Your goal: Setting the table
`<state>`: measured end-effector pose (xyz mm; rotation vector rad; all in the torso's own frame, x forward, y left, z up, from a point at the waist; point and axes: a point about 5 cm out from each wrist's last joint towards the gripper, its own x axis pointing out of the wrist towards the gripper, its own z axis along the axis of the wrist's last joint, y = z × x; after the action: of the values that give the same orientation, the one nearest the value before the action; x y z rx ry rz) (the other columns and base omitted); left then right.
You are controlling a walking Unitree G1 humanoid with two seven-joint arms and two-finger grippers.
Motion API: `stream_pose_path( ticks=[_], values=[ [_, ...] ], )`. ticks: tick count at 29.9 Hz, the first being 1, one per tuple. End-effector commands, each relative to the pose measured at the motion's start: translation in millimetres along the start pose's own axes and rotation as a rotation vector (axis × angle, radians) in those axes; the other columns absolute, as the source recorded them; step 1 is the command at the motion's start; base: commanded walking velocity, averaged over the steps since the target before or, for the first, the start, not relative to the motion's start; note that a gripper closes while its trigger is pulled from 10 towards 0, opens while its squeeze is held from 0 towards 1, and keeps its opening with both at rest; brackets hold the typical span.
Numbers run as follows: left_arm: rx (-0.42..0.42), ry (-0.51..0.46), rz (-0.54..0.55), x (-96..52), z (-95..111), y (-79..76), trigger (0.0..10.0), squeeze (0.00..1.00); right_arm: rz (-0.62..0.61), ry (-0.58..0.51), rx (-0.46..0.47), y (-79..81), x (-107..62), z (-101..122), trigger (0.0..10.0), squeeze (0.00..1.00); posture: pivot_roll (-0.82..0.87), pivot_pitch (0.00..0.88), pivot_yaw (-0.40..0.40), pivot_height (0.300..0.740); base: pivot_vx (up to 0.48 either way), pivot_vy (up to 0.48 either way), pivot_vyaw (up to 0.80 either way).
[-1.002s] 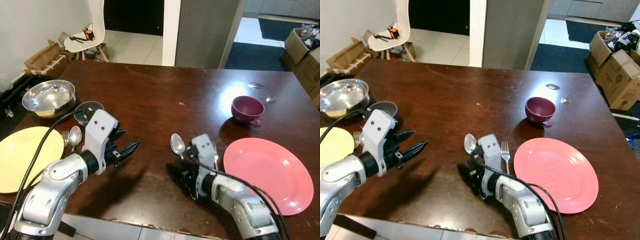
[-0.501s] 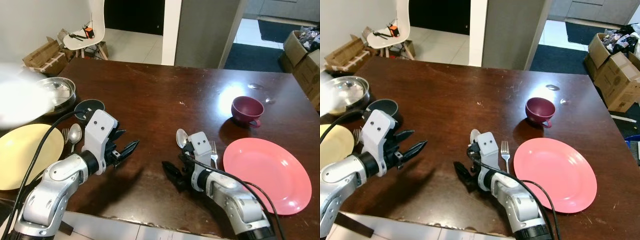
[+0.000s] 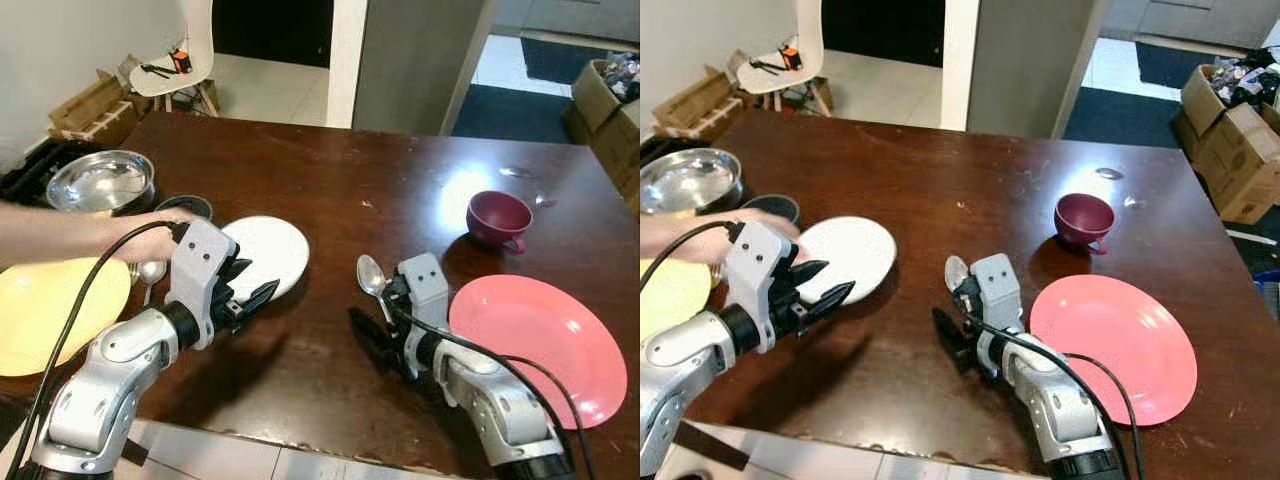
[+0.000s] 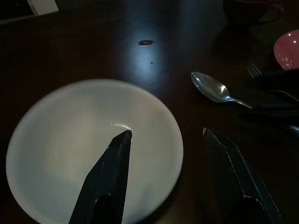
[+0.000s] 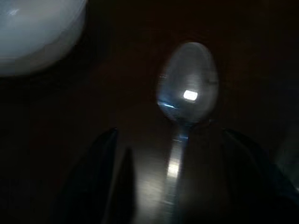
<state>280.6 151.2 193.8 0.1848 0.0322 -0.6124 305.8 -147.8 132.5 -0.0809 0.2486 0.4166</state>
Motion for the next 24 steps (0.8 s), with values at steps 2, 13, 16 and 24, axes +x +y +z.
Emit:
stream_pose_path(
  ticks=[2, 13, 16, 24],
  values=[
    [-0.002, 0.021, -0.009, -0.9, -6.2, -1.3, 10.0, 0.00, -0.052, 0.002, -0.002, -6.9, -7.2, -6.0, 10.0, 1.00, 0.01, 0.114, 0.084, 0.740, 0.000, 0.000, 0.00],
    [0.002, 0.020, -0.015, 1.6, -5.3, -0.5, 10.0, 0.00, -0.037, 0.040, 0.067, -3.1, -6.9, -19.7, 0.0, 0.00, 0.01, 0.108, 0.090, 0.740, 0.000, 0.000, 0.00],
    [0.004, 0.020, -0.014, 1.5, -5.0, -0.3, 10.0, 0.00, -0.007, 0.056, 0.073, 1.1, -5.7, -23.5, 4.6, 0.00, 0.02, 0.108, 0.090, 0.740, 0.000, 0.000, 0.00],
    [0.005, 0.020, -0.009, 0.7, -5.0, 0.0, 10.0, 0.00, 0.075, 0.185, -0.060, 11.5, 1.1, -46.5, 10.0, 0.00, 0.02, 0.104, 0.084, 0.740, 0.000, 0.000, 0.00]
  ],
)
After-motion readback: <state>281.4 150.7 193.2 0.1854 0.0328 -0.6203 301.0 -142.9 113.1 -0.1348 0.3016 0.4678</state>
